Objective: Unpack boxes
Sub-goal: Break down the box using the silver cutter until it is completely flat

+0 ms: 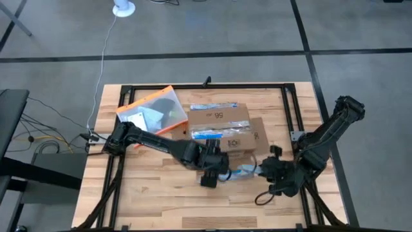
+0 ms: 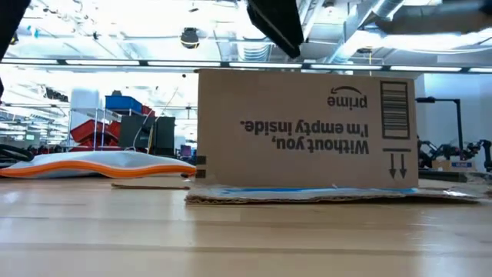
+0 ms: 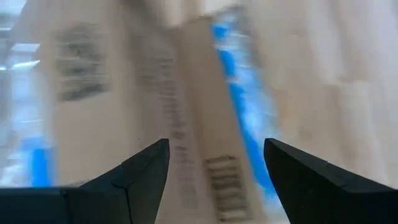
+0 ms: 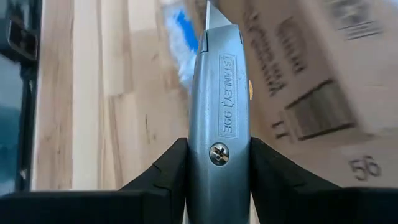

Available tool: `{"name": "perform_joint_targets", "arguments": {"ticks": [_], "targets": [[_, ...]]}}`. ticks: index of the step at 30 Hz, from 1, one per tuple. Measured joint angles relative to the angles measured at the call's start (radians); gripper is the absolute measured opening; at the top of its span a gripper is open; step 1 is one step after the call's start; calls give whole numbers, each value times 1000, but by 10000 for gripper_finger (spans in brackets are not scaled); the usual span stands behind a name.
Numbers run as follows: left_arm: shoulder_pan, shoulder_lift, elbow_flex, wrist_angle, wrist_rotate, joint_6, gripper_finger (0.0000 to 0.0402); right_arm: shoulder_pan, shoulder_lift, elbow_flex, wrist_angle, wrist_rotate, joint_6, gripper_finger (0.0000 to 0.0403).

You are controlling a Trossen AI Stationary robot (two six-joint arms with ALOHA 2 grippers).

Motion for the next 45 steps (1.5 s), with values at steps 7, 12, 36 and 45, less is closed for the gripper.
{"name": "perform_joint_targets", "arguments": {"ticks": [7, 12, 36, 45], "targets": [[-32, -2, -29, -88, -24, 19, 246, 28, -11, 25, -419, 78, 261, 115], [-23, -14, -132, -116, -75, 0, 246, 28, -8, 25, -445, 91, 311, 115], [149, -225, -346, 256, -18, -62, 246, 16, -8, 25, -356, 96, 277, 115], [-2, -189, -343, 106, -23, -47, 246, 25, -9, 25, -367, 58, 284, 115]]}}
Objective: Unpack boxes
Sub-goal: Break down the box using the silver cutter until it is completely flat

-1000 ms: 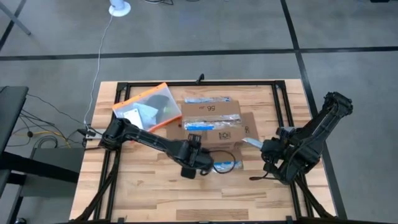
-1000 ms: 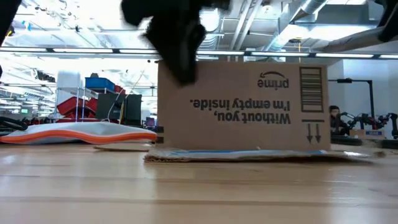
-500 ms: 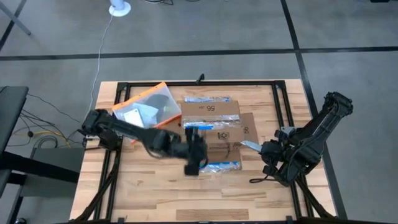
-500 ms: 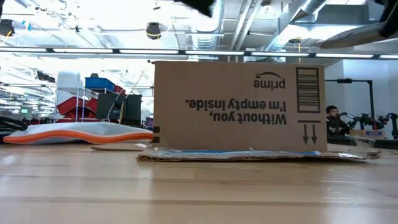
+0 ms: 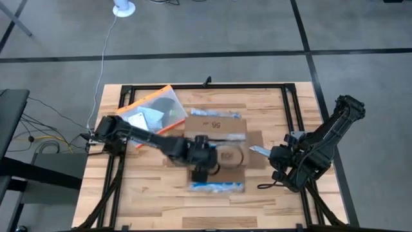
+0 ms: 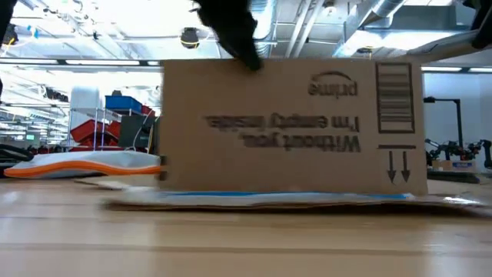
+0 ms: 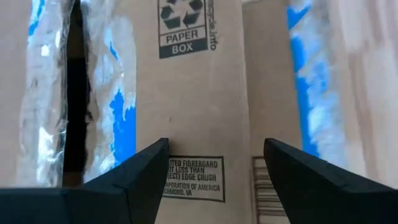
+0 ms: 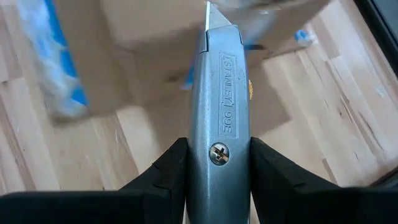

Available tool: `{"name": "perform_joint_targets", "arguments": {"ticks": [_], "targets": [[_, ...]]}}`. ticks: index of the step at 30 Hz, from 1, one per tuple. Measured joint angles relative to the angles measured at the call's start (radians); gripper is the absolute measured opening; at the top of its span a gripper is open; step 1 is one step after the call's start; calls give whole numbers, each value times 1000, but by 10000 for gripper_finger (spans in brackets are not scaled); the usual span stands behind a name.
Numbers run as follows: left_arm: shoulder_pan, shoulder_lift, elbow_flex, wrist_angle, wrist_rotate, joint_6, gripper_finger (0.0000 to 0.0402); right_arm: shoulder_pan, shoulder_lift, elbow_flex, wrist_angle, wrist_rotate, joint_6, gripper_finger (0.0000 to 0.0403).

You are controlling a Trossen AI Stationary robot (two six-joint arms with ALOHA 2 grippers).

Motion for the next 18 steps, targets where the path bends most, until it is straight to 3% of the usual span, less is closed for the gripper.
{"name": "perform_joint_targets", "arguments": {"ticks": [5, 11, 18], "targets": [[-81, -20, -1, -149, -62, -14, 246, 1, 0, 0, -19, -22, -32, 115], [-99, -45, 39, -41, -62, -43, 246, -67, 3, 0, 45, -26, -167, 115], [-94, -48, 95, -42, -64, -56, 246, -153, 13, 0, 92, -90, -328, 115]]}}
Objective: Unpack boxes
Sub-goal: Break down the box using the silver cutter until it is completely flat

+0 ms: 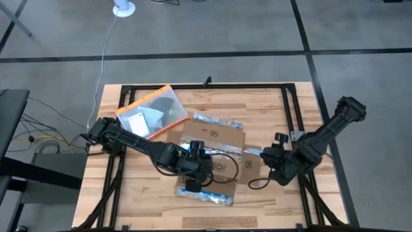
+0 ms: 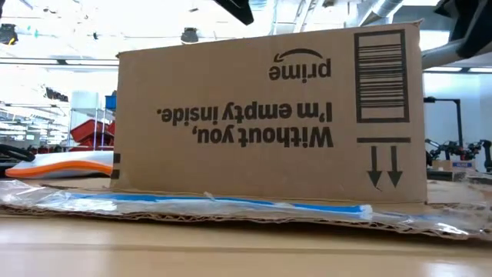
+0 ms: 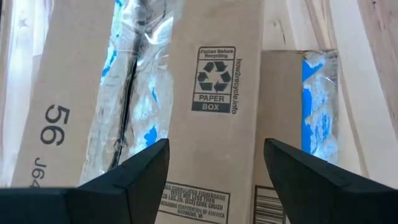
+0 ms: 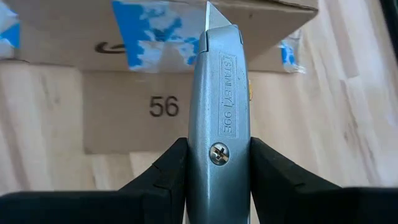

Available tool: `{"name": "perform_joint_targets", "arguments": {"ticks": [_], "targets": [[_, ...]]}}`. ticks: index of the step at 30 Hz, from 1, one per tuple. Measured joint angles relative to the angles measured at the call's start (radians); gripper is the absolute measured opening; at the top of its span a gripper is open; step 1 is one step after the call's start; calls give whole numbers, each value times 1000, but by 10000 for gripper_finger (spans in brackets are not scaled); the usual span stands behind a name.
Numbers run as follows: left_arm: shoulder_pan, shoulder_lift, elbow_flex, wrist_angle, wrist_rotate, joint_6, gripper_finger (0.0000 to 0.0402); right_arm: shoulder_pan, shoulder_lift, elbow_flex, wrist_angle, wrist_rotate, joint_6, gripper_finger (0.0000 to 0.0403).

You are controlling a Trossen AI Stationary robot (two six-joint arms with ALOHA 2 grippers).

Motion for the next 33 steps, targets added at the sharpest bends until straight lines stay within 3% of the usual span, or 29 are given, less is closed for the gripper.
{"name": "perform_joint_targets", "arguments": {"ticks": [14, 22, 33], "targets": [[0, 0, 1, 10, -5, -55, 247, -57, 2, 0, 38, -24, -141, 115], [0, 0, 1, 16, 9, -143, 246, -99, 67, 0, 90, -66, -272, 115], [-55, 10, 2, 30, 27, -139, 246, -106, 79, 26, 63, -85, -294, 115]]}}
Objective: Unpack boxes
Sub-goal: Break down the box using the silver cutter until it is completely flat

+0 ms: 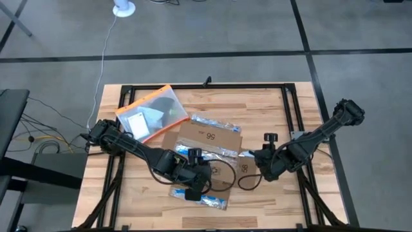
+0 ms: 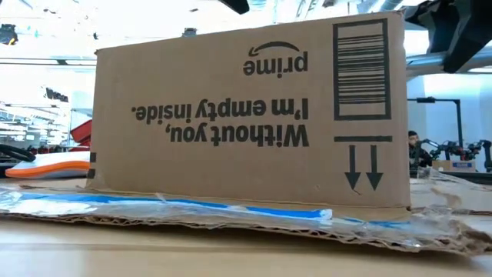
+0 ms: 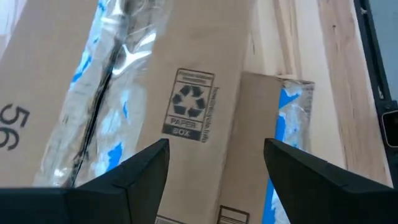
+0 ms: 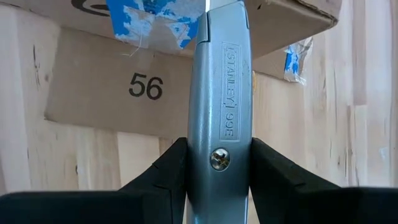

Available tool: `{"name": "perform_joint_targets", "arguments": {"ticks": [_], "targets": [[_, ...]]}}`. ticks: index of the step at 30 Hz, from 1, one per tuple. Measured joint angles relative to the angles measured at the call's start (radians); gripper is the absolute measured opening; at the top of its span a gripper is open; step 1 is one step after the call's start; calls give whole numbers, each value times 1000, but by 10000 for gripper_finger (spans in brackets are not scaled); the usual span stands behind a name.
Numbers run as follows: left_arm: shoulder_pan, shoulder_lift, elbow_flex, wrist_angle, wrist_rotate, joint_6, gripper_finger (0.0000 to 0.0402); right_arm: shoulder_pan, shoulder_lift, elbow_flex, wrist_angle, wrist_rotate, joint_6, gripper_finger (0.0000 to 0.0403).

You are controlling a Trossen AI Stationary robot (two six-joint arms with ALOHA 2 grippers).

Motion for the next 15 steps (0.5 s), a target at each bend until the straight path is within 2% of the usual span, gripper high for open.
{"name": "perform_joint_targets", "arguments": {"ticks": [8, 15], "targets": [[-11, 83, -1, 56, -7, 62, 246, -15, 0, 2, 41, -9, -21, 115], [21, 95, -1, 76, -47, 59, 246, -18, 0, 2, 52, -23, -25, 115]]}}
